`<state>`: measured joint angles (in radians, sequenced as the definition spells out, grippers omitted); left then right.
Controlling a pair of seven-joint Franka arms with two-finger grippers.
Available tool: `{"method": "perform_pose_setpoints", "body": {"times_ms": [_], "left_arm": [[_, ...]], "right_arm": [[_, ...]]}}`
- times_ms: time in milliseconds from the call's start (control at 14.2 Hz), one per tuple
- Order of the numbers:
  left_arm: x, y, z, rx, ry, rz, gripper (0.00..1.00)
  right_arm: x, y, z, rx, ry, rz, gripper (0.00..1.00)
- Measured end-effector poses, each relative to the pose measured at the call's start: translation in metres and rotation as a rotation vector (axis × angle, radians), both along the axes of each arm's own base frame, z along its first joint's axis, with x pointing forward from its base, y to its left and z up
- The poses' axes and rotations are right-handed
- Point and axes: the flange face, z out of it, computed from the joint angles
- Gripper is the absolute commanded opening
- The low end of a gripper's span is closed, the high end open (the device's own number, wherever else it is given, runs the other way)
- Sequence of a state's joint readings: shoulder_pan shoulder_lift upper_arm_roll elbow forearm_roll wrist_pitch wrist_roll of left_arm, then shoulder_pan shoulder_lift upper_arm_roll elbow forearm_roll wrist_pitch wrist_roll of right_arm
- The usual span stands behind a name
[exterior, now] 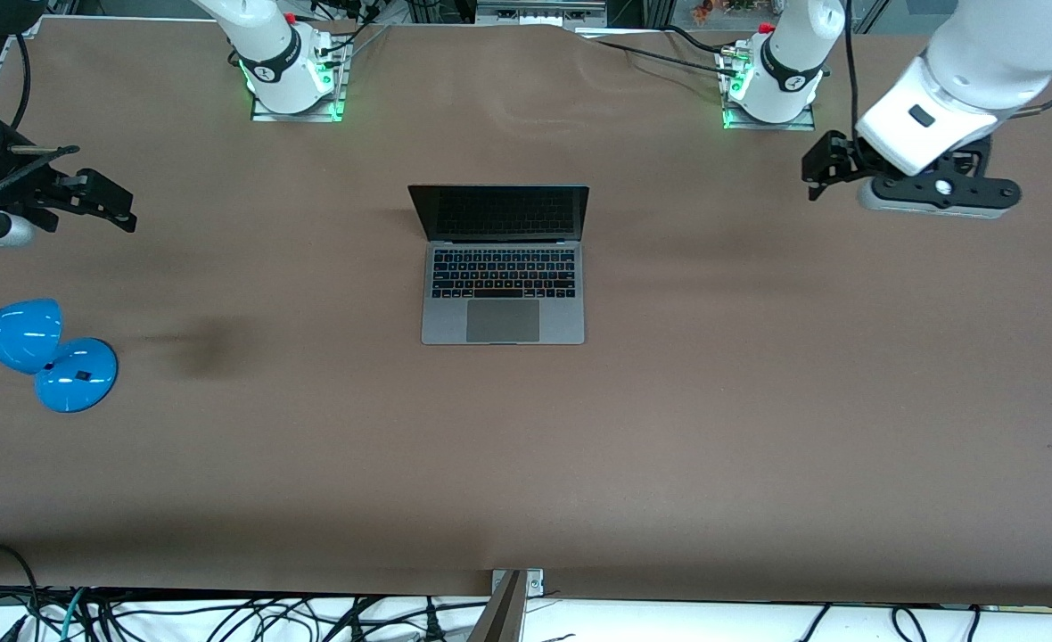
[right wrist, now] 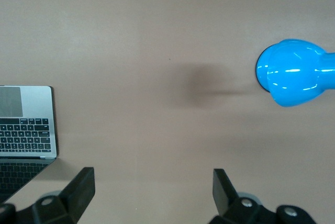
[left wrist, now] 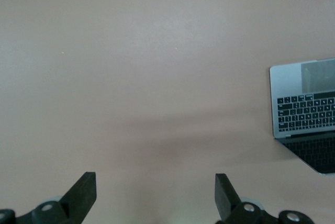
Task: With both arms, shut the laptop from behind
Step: 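Move the left gripper and right gripper toward the laptop's screen back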
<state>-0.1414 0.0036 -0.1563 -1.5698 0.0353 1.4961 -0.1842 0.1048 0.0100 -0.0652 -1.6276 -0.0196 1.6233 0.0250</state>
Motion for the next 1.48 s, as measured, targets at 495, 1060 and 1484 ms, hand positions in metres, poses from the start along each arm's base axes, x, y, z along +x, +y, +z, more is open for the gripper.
{"method": "perform_pose_setpoints", "body": {"times_ms": [495,1060,1484], "left_arm": [[-0.038,-0.093,-0.002,0.005,0.003,0.052,1.0],[-0.101,-0.214,-0.051,-0.016,0.154,0.176,1.0],[-0.104,-0.27,-0.141,0.001,0.325,0.176,0.94]], "right_arm": [[0.0,0.0,0.0,0.0,0.0,0.0,1.0],[-0.001,0.021,-0.037,-0.01,0.145,0.046,1.0],[-0.037,0.15,-0.117,-0.097,0.365,0.087,1.0]]}}
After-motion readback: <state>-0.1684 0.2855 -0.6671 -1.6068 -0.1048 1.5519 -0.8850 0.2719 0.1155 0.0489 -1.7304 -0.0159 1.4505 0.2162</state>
